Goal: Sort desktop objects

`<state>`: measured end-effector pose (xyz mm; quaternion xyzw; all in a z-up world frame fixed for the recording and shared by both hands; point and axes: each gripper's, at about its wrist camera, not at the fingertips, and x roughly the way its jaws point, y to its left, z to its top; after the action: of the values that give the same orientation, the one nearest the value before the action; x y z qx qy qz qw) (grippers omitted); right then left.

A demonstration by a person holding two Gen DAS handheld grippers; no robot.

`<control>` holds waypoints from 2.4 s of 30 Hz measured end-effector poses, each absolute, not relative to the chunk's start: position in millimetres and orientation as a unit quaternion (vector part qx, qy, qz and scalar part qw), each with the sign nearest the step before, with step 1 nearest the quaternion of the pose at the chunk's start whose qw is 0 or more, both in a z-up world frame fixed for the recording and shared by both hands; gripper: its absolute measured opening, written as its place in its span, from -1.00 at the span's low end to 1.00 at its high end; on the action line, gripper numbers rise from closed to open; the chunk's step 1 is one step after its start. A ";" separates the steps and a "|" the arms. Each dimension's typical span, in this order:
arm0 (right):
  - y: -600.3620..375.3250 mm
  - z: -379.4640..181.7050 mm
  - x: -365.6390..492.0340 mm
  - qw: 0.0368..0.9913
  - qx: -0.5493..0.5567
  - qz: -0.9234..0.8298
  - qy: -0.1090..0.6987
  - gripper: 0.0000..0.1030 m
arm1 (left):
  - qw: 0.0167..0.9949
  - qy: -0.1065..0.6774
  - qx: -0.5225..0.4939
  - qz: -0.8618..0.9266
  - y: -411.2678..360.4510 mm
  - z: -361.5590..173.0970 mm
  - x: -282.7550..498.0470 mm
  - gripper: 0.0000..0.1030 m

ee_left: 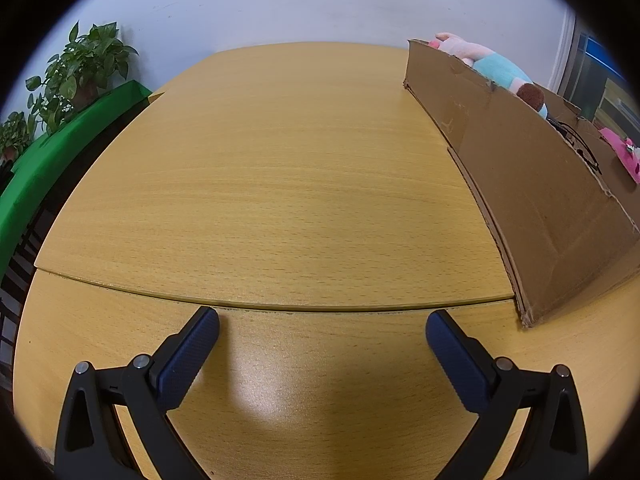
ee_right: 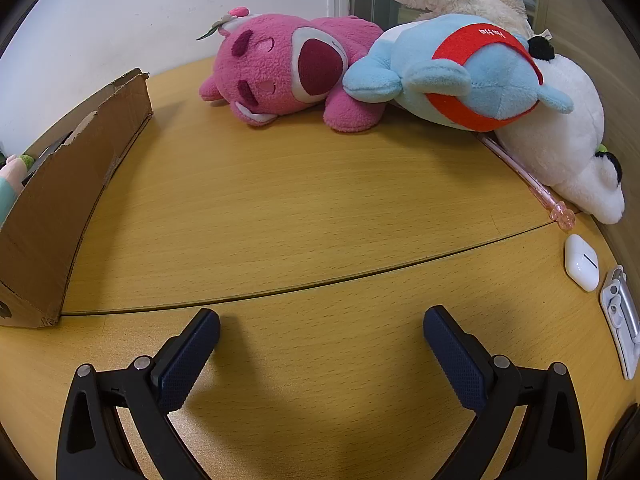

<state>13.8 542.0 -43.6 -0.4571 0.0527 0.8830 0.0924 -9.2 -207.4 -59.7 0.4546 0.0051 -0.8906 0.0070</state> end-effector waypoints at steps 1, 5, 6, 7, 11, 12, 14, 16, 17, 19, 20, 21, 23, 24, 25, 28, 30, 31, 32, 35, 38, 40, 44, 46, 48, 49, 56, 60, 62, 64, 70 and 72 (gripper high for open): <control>542.1 -43.7 14.1 0.092 -0.457 0.883 0.053 1.00 | 0.007 0.005 0.455 -0.891 -207.2 -59.7 -9.1 1.00; 542.0 -43.8 14.2 0.092 -0.457 0.883 0.053 1.00 | 0.007 0.005 0.455 -0.891 -206.6 -59.3 -9.6 1.00; 541.9 -43.9 14.2 0.092 -0.457 0.883 0.053 1.00 | 0.007 0.005 0.455 -0.891 -206.5 -59.4 -9.8 1.00; 542.1 -44.1 14.6 0.092 -0.457 0.883 0.053 1.00 | 0.007 0.005 0.455 -0.891 -206.3 -59.2 -9.8 1.00; 541.8 -44.0 14.4 0.092 -0.457 0.883 0.053 1.00 | 0.007 0.005 0.455 -0.891 -205.8 -58.9 -10.6 1.00; 541.8 -44.1 14.6 0.092 -0.457 0.883 0.053 1.00 | 0.007 0.005 0.455 -0.891 -205.7 -58.8 -10.7 1.00; 541.8 -44.3 15.1 0.092 -0.457 0.883 0.053 1.00 | 0.007 0.005 0.455 -0.891 -205.9 -58.9 -10.7 1.00; 541.6 -44.3 14.9 0.092 -0.457 0.883 0.053 1.00 | 0.007 0.005 0.455 -0.891 -206.0 -59.1 -10.5 1.00; 541.9 -44.2 14.9 0.092 -0.457 0.883 0.053 1.00 | 0.007 0.005 0.455 -0.891 -206.1 -59.1 -10.4 1.00; 541.9 -44.3 15.1 0.092 -0.456 0.883 0.053 1.00 | 0.007 0.005 0.455 -0.891 -206.3 -59.3 -10.3 1.00; 541.8 -44.4 15.2 0.092 -0.456 0.883 0.053 1.00 | 0.006 0.005 0.455 -0.891 -206.2 -59.2 -10.1 1.00; 541.7 -44.4 15.3 0.092 -0.456 0.883 0.053 1.00 | 0.007 0.005 0.455 -0.891 -206.4 -59.4 -10.1 1.00; 541.7 -44.3 15.1 0.092 -0.456 0.883 0.053 1.00 | 0.006 0.004 0.455 -0.891 -206.5 -59.5 -10.1 1.00; 541.6 -44.4 15.1 0.092 -0.456 0.883 0.053 1.00 | 0.006 0.004 0.455 -0.891 -206.5 -59.5 -10.0 1.00; 541.7 -44.4 15.3 0.092 -0.456 0.883 0.053 1.00 | 0.006 0.004 0.455 -0.891 -206.5 -59.5 -10.0 1.00; 541.6 -44.4 15.3 0.092 -0.456 0.883 0.053 1.00 | 0.006 0.004 0.455 -0.891 -206.4 -59.4 -9.9 1.00; 541.6 -44.5 15.4 0.092 -0.456 0.883 0.053 1.00 | 0.006 0.004 0.455 -0.891 -206.6 -59.6 -9.8 1.00; 541.5 -44.5 15.6 0.092 -0.456 0.883 0.053 1.00 | 0.006 0.004 0.455 -0.891 -206.6 -59.5 -9.9 1.00; 541.6 -44.5 15.5 0.092 -0.456 0.883 0.053 1.00 | 0.006 0.004 0.455 -0.891 -206.6 -59.5 -9.9 1.00; 541.6 -44.5 15.5 0.092 -0.456 0.883 0.053 1.00 | 0.006 0.004 0.455 -0.891 -206.6 -59.6 -9.8 1.00; 541.5 -44.5 15.7 0.092 -0.456 0.883 0.053 1.00 | 0.006 0.002 0.455 -0.891 -206.3 -59.8 -9.7 1.00; 541.5 -44.5 15.8 0.092 -0.456 0.883 0.053 1.00 | 0.005 0.003 0.454 -0.891 -206.8 -59.6 -9.4 1.00; 542.0 -44.2 14.8 0.092 -0.457 0.883 0.053 1.00 | 0.005 0.003 0.455 -0.891 -206.5 -59.5 -9.3 1.00; 541.7 -44.1 14.9 0.092 -0.456 0.883 0.053 1.00 | 0.005 0.003 0.455 -0.891 -206.3 -59.1 -9.2 1.00; 541.5 -44.0 14.9 0.092 -0.456 0.883 0.053 1.00 | 0.005 0.003 0.454 -0.891 -206.4 -59.4 -9.2 1.00; 541.4 -44.0 14.8 0.092 -0.456 0.883 0.053 1.00 | 0.005 0.003 0.455 -0.891 -206.5 -59.3 -9.2 1.00; 540.5 -43.3 14.5 0.092 -0.457 0.883 0.053 1.00 | 0.004 0.003 0.454 -0.891 -205.5 -59.4 -8.3 1.00; 540.0 -42.6 14.2 0.092 -0.457 0.883 0.053 1.00 | 0.004 0.002 0.455 -0.891 -205.2 -59.2 -7.8 1.00; 539.8 -42.5 14.0 0.092 -0.457 0.883 0.053 1.00 | 0.004 0.002 0.455 -0.891 -205.3 -59.1 -7.8 1.00; 539.5 -42.4 13.9 0.092 -0.457 0.883 0.053 1.00 | 0.004 0.002 0.455 -0.891 -204.8 -58.7 -8.1 1.00; 541.0 -42.0 19.2 0.092 -0.456 0.883 0.054 1.00 | 0.004 0.002 0.454 -0.891 -204.8 -58.5 -7.3 1.00; 538.8 -42.6 18.3 0.092 -0.456 0.883 0.054 1.00 | 0.004 0.002 0.454 -0.891 -204.8 -58.1 -7.3 1.00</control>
<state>18.3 538.8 -42.6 -0.4562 0.0537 0.8835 0.0921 -7.3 -204.8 -58.1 0.4543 0.0021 -0.8909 0.0039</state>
